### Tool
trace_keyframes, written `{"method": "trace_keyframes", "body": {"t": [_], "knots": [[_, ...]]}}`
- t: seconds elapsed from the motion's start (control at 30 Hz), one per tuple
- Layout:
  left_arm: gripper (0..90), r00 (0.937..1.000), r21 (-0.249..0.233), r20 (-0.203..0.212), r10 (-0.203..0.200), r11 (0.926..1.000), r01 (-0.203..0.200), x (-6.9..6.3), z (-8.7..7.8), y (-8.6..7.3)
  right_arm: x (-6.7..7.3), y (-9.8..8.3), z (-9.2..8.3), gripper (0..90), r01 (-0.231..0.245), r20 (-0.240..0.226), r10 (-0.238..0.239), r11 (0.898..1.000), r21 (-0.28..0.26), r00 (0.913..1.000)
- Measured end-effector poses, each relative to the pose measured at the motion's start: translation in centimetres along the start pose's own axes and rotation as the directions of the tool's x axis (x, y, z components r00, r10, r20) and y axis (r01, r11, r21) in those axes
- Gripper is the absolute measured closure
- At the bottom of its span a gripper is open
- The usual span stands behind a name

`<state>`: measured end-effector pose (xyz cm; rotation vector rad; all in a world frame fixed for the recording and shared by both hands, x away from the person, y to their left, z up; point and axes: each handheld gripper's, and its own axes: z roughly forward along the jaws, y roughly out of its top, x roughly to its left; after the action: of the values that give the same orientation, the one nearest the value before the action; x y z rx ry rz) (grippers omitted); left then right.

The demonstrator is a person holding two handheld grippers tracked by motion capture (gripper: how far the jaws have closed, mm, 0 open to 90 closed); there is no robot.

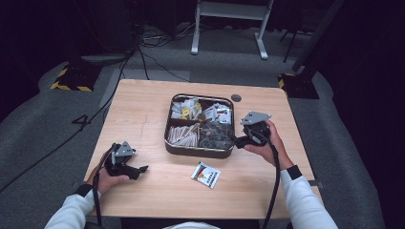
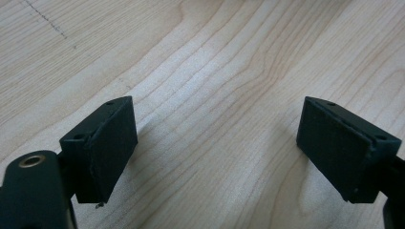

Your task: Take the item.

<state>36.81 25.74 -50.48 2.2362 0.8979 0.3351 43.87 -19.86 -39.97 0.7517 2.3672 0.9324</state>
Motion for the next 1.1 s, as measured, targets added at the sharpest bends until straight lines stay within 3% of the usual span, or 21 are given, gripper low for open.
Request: {"method": "trace_keyframes", "body": {"t": [0.6, 0.83, 1.1], "knots": [[13.9, 1.0000, 0.000, 0.001, 0.000, 1.0000, 0.000, 0.0, 0.0, 0.0, 0.4, -4.4, -1.2, 20.0, 0.001, 0.023, -0.001, 1.000, 0.021, 0.9997], [13.9, 1.0000, 0.000, 0.002, 0.000, 1.0000, 0.000, 0.0, 0.0, 0.0, 0.8, -6.6, -1.5, 20.0, 0.000, 0.029, -0.001, 0.999, 0.034, 0.9996], [13.6, 1.0000, 0.000, 0.002, 0.001, 1.0000, -0.001, 0.0, 0.1, 0.1, 1.1, -10.0, -1.6, 20.0, -0.028, 0.004, 0.028, 0.998, 0.064, 0.9996]]}}
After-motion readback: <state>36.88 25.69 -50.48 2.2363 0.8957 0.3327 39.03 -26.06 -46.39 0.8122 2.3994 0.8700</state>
